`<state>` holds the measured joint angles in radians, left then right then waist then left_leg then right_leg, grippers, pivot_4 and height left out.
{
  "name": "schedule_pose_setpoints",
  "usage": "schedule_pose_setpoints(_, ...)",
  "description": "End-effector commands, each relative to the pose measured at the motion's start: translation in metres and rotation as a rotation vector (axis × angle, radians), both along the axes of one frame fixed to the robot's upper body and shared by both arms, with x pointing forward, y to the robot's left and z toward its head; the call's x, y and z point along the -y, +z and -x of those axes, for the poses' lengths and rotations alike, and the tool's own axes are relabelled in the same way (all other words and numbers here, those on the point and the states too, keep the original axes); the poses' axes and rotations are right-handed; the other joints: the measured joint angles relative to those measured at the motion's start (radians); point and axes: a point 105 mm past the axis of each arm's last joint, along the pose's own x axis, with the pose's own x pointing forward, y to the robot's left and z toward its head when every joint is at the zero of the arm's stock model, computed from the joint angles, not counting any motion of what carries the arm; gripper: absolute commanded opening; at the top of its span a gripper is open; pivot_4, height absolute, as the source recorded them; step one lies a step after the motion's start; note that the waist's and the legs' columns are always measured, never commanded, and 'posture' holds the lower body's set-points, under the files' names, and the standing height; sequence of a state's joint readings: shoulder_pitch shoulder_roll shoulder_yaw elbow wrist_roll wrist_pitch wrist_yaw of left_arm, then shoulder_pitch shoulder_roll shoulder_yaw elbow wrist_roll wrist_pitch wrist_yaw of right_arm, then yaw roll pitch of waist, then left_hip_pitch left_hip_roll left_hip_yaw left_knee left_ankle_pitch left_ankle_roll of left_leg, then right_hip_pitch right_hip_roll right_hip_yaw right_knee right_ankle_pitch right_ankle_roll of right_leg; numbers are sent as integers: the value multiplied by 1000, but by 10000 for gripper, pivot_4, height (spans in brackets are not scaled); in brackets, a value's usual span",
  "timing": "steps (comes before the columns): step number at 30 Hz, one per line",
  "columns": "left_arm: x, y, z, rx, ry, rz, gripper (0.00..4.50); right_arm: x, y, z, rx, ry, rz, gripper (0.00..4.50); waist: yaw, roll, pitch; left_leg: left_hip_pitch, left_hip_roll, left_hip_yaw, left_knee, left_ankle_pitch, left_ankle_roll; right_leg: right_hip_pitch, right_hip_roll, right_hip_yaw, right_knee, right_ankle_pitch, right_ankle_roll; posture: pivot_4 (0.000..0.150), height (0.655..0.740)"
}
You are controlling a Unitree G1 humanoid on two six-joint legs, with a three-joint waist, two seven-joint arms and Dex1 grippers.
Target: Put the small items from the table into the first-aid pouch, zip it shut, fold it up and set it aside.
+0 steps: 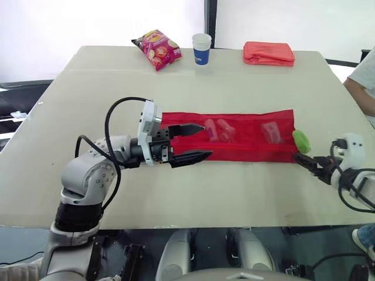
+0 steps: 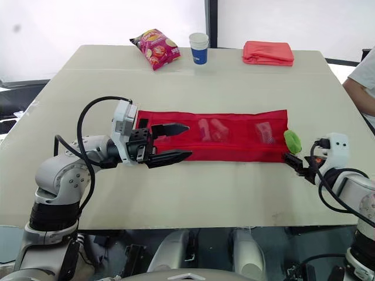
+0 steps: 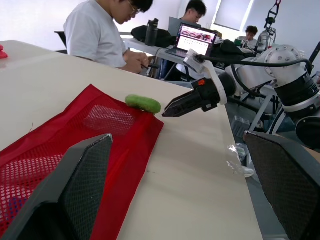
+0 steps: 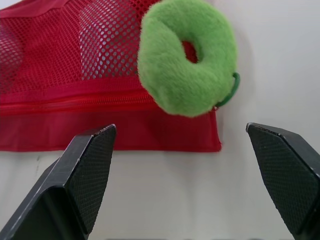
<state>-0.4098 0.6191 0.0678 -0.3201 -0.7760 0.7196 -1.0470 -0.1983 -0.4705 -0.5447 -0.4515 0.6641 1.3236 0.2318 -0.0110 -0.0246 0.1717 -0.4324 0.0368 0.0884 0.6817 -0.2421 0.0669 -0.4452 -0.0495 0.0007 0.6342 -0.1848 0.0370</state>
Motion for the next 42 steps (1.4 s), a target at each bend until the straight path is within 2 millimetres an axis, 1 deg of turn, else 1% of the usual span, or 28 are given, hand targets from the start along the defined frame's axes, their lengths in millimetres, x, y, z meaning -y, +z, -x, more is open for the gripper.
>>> schedule_pose_setpoints(1,0,4,3,29,-10,2,45000,1,33,-12,168,6,168,44426,-1,0,0,0,0,0,0,0,0,0,0,0,0,0,0,1500,7400)
schedule_pose_setpoints(2,0,4,3,29,-9,1,45000,0,36,-14,184,27,245,44426,-1,0,0,0,0,1,0,0,0,0,0,0,-1,0,1,1500,7400)
schedule_pose_setpoints(4,0,2,3,28,-7,-4,45000,-3,34,-17,176,73,357,44426,-1,0,0,0,0,0,0,0,0,0,0,0,-1,0,1,1500,7400)
schedule_pose_setpoints(5,0,1,3,28,-8,-8,45000,-4,33,-17,171,89,389,44426,-2,0,0,1,0,0,0,0,0,0,0,0,-1,0,1,1500,7400)
schedule_pose_setpoints(7,2,-1,4,34,-12,-13,45000,-7,29,-28,156,105,419,44426,-3,0,0,1,0,0,0,0,0,0,0,0,-1,-1,1,1500,7400)
schedule_pose_setpoints(10,5,-2,5,43,-21,-16,45000,-4,22,-40,130,108,493,44426,-4,0,0,1,1,1,0,0,0,0,1,0,0,0,1,1500,7400)
schedule_pose_setpoints(13,8,-2,7,51,-30,-18,45000,-4,21,-46,126,110,515,37008,-1,0,0,0,1,1,0,0,0,0,1,0,-1,0,0,1500,7400)
schedule_pose_setpoints(14,8,-2,7,53,-30,-17,45000,-6,22,-47,129,112,512,32999,0,0,0,0,1,1,0,0,0,0,1,0,-1,0,0,1500,7400)
schedule_pose_setpoints(16,9,-2,8,58,-30,-15,45000,-6,23,-46,132,108,505,22524,0,0,0,0,0,1,0,0,0,0,0,0,-1,0,0,1500,7400)
schedule_pose_setpoints(17,9,-2,8,59,-30,-14,45000,-5,22,-44,131,105,502,19424,0,0,0,0,0,1,0,0,0,0,0,0,-1,0,0,1500,7400)
schedule_pose_setpoints(18,10,-2,8,61,-30,-12,45000,-1,24,-41,133,82,505,14785,1,0,0,0,0,0,0,0,0,0,0,0,-1,0,1,1500,7400)
schedule_pose_setpoints(19,11,-2,8,62,-31,-8,45000,4,25,-37,136,61,504,8946,1,0,0,0,0,0,0,0,0,0,0,0,-1,0,1,1500,7400)
schedule_pose_setpoints(20,11,-2,9,63,-31,-4,45000,7,27,-33,143,42,496,6614,2,0,0,0,0,0,0,0,0,0,0,0,-1,0,1,1500,7400)
schedule_pose_setpoints(21,12,-3,9,63,-32,-2,45000,11,32,-29,161,16,476,1264,4,0,0,0,1,0,0,0,0,0,0,0,-1,0,1,1500,7400)
schedule_pose_setpoints(22,12,-4,9,63,-32,-1,45000,14,36,-24,177,-9,454,487,3,0,0,0,0,0,0,0,0,0,0,0,-1,0,1,1500,7400)
schedule_pose_setpoints(25,13,-6,8,60,-33,5,45000,26,45,-3,200,-107,397,487,3,0,0,0,1,0,0,0,0,0,0,0,-1,0,1,1500,7400)
schedule_pose_setpoints(27,14,-7,6,57,-35,11,45000,26,42,11,194,-156,339,487,3,0,0,0,1,0,0,0,0,0,1,-1,0,0,1,1500,7400)
schedule_pose_setpoints(30,15,-8,4,55,-46,14,45000,16,30,25,157,-195,248,487,2,0,0,0,1,0,0,0,0,0,1,-1,0,0,1,1500,7400)
schedule_pose_setpoints(33,18,-9,0,56,-60,17,45000,5,1,35,35,-343,112,487,-1,1,0,1,2,-1,0,0,0,0,1,-1,0,0,1,1500,7400)
schedule_pose_setpoints(34,19,-9,-1,55,-65,18,45000,-1,-5,38,5,-367,68,487,-2,1,0,0,2,-1,0,0,0,-1,1,-1,0,0,1,1500,7400)
schedule_pose_setpoints(35,19,-10,-1,55,-68,18,45000,-6,-9,40,-19,-391,34,487,-2,2,0,0,2,-1,0,0,-1,-1,1,-1,0,0,1,1500,7400)
schedule_pose_setpoints(37,19,-11,-1,54,-78,14,45000,-15,-11,45,-30,-412,-22,487,-2,2,0,0,2,0,0,0,-1,-1,0,-1,1,0,0,1500,7400)
schedule_pose_setpoints(38,18,-11,-1,54,-80,13,45000,-17,-11,48,-30,-416,-28,7463,-2,2,0,0,1,0,0,0,-1,-1,0,-1,1,0,0,1500,7400)
schedule_pose_setpoints(39,18,-11,-2,53,-81,12,45000,-21,-10,51,-23,-411,-35,9116,1,2,0,0,1,0,0,0,-1,-1,0,-1,1,0,0,1500,7400)
schedule_pose_setpoints(40,18,-11,-2,53,-82,12,45000,-23,-9,53,-18,-408,-38,13673,2,2,0,-1,1,-1,0,0,-1,-1,-1,-2,1,0,-1,1500,7400)
schedule_pose_setpoints(41,17,-11,-2,53,-82,12,45000,-25,-6,57,-1,-359,-16,18170,1,2,0,-1,1,-1,0,0,-1,-1,-1,-2,0,0,-1,1500,7400)
schedule_pose_setpoints(42,17,-11,-3,53,-83,11,45000,-26,2,60,39,-266,-1,22380,1,3,0,-1,1,-1,0,0,-1,-1,-1,-2,0,0,-1,1500,7400)
